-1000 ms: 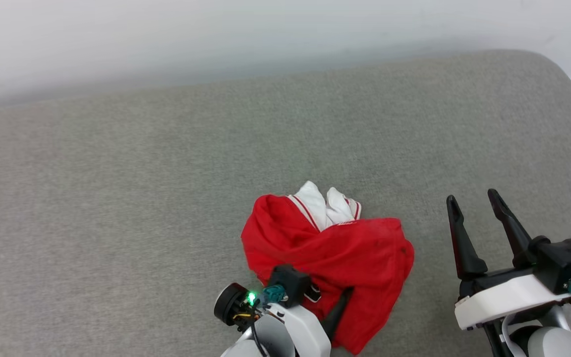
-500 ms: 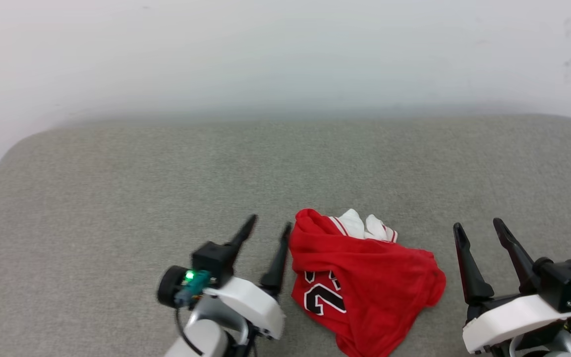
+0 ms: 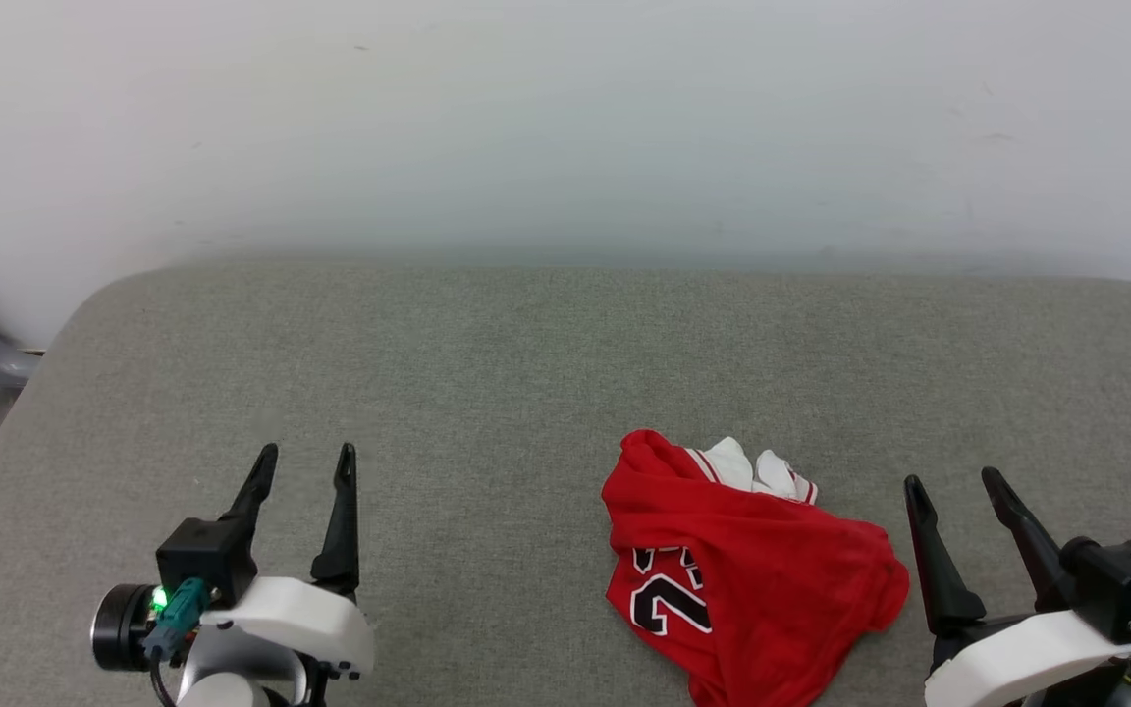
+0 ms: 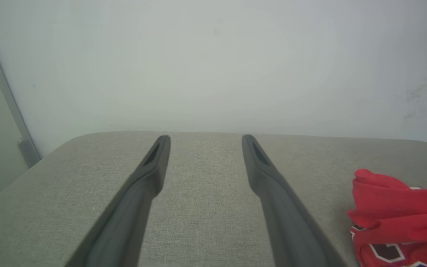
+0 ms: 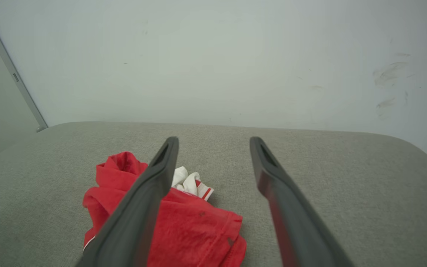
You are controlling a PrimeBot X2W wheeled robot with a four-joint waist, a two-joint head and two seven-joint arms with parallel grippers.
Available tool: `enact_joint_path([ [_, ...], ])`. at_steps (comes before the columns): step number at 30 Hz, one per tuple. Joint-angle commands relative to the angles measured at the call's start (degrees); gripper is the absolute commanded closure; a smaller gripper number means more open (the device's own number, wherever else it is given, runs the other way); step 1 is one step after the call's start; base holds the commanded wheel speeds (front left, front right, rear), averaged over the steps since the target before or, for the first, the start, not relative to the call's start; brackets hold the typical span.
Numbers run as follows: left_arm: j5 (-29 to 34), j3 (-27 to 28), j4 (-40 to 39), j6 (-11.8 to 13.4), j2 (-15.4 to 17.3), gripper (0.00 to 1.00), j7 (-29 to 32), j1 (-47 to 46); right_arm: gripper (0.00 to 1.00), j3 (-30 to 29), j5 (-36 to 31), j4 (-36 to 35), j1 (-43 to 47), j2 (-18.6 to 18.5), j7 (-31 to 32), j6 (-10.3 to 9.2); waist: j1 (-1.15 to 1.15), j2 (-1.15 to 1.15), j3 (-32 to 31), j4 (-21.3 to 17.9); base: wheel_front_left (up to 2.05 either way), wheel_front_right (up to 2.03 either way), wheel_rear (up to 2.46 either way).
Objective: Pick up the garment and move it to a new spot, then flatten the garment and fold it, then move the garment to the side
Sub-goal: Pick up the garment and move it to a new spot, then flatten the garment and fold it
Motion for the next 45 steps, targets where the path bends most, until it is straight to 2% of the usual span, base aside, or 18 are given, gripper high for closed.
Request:
enact_joint_path([
  [1,-0.32,0.31,-0.72,0.52,0.41,0.00,-0.09,1.42,0.00,0.09,0.46,-0.27,0.76,0.08,0.32,-0.03,0.00,0.00,-0.29,0.12,0.00,0.00,0.00],
  [14,-0.79,-0.31,-5.55,2.06,1.39,0.00,1.65,5.89,0.00,-0.20,0.79,-0.78,2.47,0.08,1.34,-0.03,0.00,0.00,-0.60,0.25,0.00,0.00,0.00],
  [19,-1.02,-0.42,-5.64,1.97,1.51,0.00,1.92,5.43,0.00,-1.64,2.71,1.76,2.43,0.07,2.93,-0.03,0.00,0.00,-0.20,0.26,0.00,0.00,0.00],
  [27,-1.20,-1.10,-5.66,1.93,0.61,0.00,1.76,4.07,0.00,-6.28,4.78,9.56,0.34,-0.49,16.20,-0.03,0.00,0.00,1.45,1.34,0.00,0.00,0.00],
  [29,-1.15,-1.48,-5.75,1.92,0.16,0.00,1.57,3.67,0.00,-4.73,6.08,9.92,-0.97,-2.39,20.41,-0.03,0.00,0.00,2.47,1.85,0.00,0.00,0.00],
  [36,-0.79,-1.83,-6.07,1.39,-0.58,0.00,0.98,0.99,0.00,2.19,9.96,9.39,-5.34,-6.83,27.97,-0.03,0.00,0.00,7.51,2.93,0.00,0.00,0.00],
  [44,-0.42,-1.85,-5.17,0.75,-1.86,0.00,0.14,-1.73,0.00,9.20,13.30,12.42,-9.57,-11.07,31.72,-0.03,0.00,0.00,11.41,3.91,0.00,0.00,0.00],
  [45,-0.53,-1.83,-4.95,0.65,-2.03,0.00,0.06,-1.81,0.51,9.79,13.74,12.93,-10.01,-11.41,31.86,-0.03,0.00,0.00,11.55,3.97,0.00,0.00,0.00],
])
